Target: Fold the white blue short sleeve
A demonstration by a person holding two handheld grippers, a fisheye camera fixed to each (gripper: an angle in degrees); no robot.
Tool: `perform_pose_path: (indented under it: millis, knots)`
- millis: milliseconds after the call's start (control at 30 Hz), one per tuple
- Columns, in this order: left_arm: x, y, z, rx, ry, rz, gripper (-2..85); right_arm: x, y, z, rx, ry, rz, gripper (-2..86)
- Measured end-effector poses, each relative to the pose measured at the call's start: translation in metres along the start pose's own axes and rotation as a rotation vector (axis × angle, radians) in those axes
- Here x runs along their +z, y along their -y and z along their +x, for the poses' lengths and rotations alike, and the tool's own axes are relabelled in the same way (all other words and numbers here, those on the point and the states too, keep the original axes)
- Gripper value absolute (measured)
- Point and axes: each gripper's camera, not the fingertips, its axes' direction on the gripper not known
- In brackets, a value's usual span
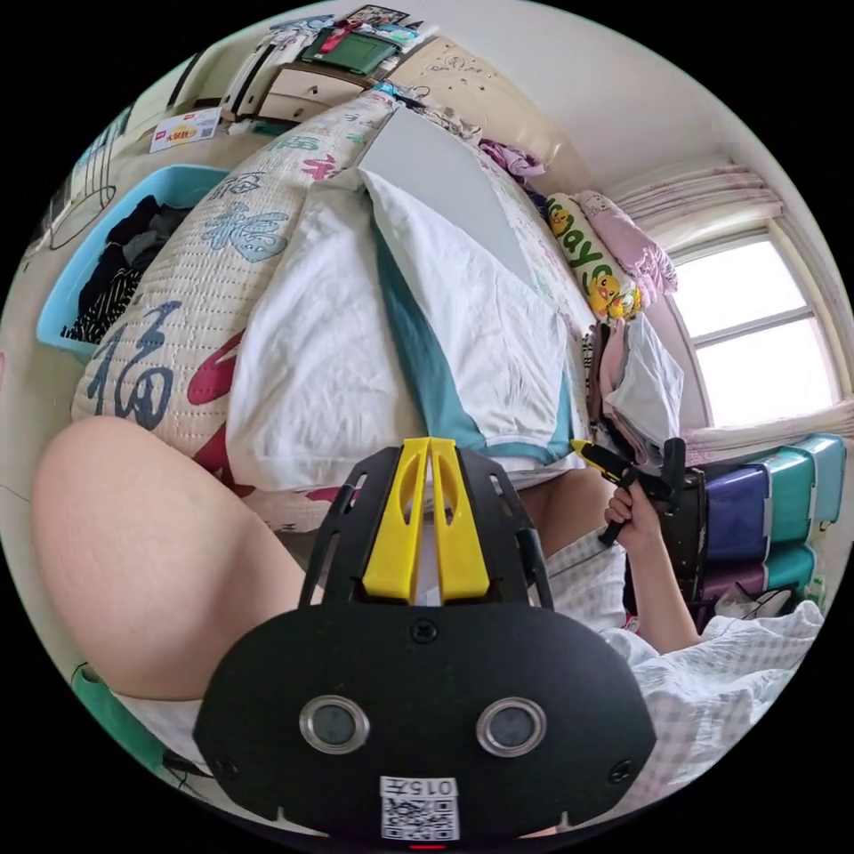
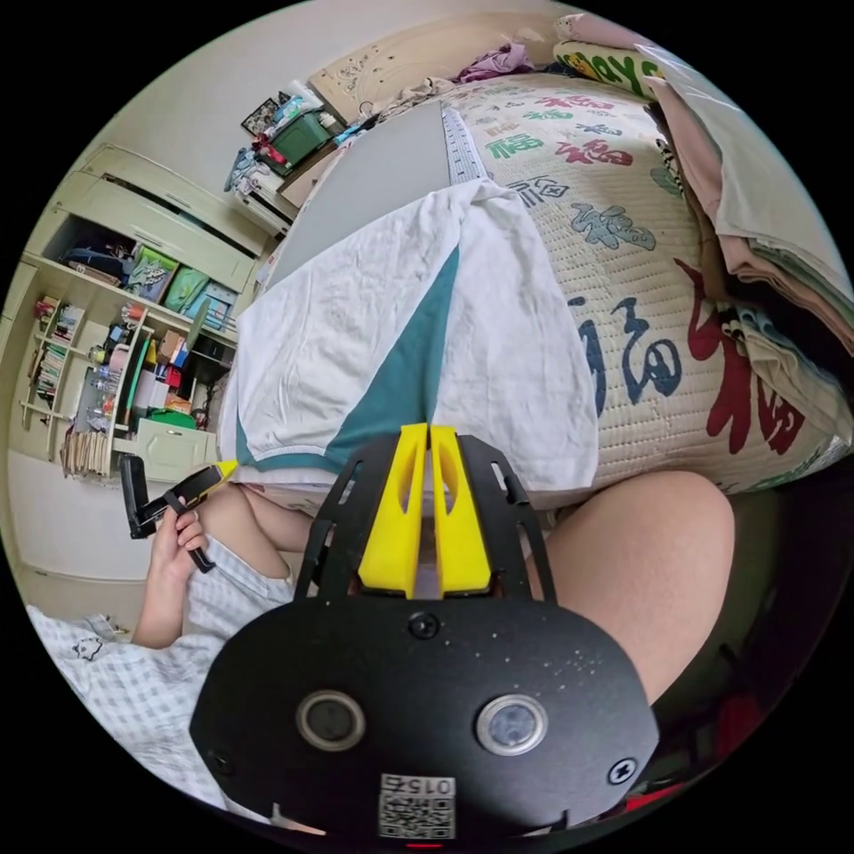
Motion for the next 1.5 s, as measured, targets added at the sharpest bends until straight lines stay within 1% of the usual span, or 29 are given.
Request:
perform_pose_path:
  millis: [67, 133, 200, 267, 367, 433, 567, 667, 700, 767, 800, 833, 900, 1000, 1133, 1200, 1233, 1300, 1400, 1500]
  knots:
    - [0.008, 0.003, 0.010, -0.009, 0.040, -0.039, -0.8, -0.005, -0.007, 0.005, 0.036, 0.017, -0.002, 0.5]
    - [0.009, 0.005, 0.019, -0.017, 0.007, -0.043, -0.7, -0.021, -0.016, 0.012, 0.071, 0.087, 0.042, 1.0]
    - [-0.006, 0.013, 0.035, 0.009, -0.014, 0.019, -0.3, -0.046, -0.027, 0.021, 0.076, 0.136, 0.121, 2.2]
    - [-0.020, 0.030, 0.056, 0.066, 0.006, 0.066, 0.5, -0.077, -0.041, 0.042, 0.119, 0.101, 0.196, 4.7]
    - [-0.023, 0.075, 0.107, 0.193, -0.011, 0.088, 4.1, -0.090, -0.046, 0.074, 0.185, 0.001, 0.157, 6.9]
    - [-0.009, 0.107, 0.147, 0.285, -0.023, 0.070, 6.2, -0.086, -0.044, 0.093, 0.234, 0.007, 0.098, 7.7]
    - [0.058, 0.178, 0.259, 0.484, -0.022, -0.028, 8.9, -0.064, -0.040, 0.111, 0.246, 0.032, -0.040, 10.8]
    - [0.119, 0.219, 0.345, 0.605, 0.094, -0.046, 12.4, -0.052, -0.049, 0.118, 0.247, 0.096, -0.054, 11.2]
    - [0.149, 0.234, 0.375, 0.642, 0.102, -0.089, 13.2, -0.051, -0.053, 0.120, 0.252, 0.103, -0.046, 11.0]
    - [0.195, 0.256, 0.412, 0.647, 0.114, -0.159, 13.4, -0.055, -0.067, 0.126, 0.281, 0.109, 0.011, 9.7]
    - [0.225, 0.268, 0.433, 0.649, 0.157, -0.194, 13.3, -0.056, -0.070, 0.129, 0.289, 0.119, 0.022, 9.2]
    - [0.240, 0.273, 0.443, 0.650, 0.197, -0.207, 13.3, -0.058, -0.075, 0.133, 0.301, 0.150, 0.041, 8.1]
    - [0.296, 0.286, 0.475, 0.689, 0.335, -0.266, 12.7, -0.060, -0.081, 0.136, 0.294, 0.215, 0.052, 5.5]
    - [0.351, 0.296, 0.496, 0.685, 0.382, -0.388, 12.1, -0.067, -0.084, 0.135, 0.271, 0.210, 0.054, 2.3]
    - [0.384, 0.301, 0.513, 0.726, 0.478, -0.440, 10.7, -0.082, -0.089, 0.140, 0.264, 0.201, 0.078, 0.6]
    - [0.388, 0.306, 0.523, 0.768, 0.500, -0.445, 6.4, -0.091, -0.093, 0.144, 0.274, 0.226, 0.103, 0.3]
    - [0.387, 0.307, 0.526, 0.787, 0.481, -0.443, 4.2, -0.099, -0.095, 0.146, 0.280, 0.234, 0.124, 0.2]
    - [0.375, 0.316, 0.537, 0.792, 0.445, -0.375, 0.2, -0.113, -0.098, 0.146, 0.283, 0.224, 0.153, 0.1]
    - [0.348, 0.331, 0.555, 0.779, 0.341, -0.275, -0.4, -0.143, -0.101, 0.143, 0.274, 0.188, 0.209, 0.0]
    - [0.332, 0.340, 0.567, 0.789, 0.251, -0.277, 0.0, -0.175, -0.100, 0.140, 0.265, 0.126, 0.254, -0.1]
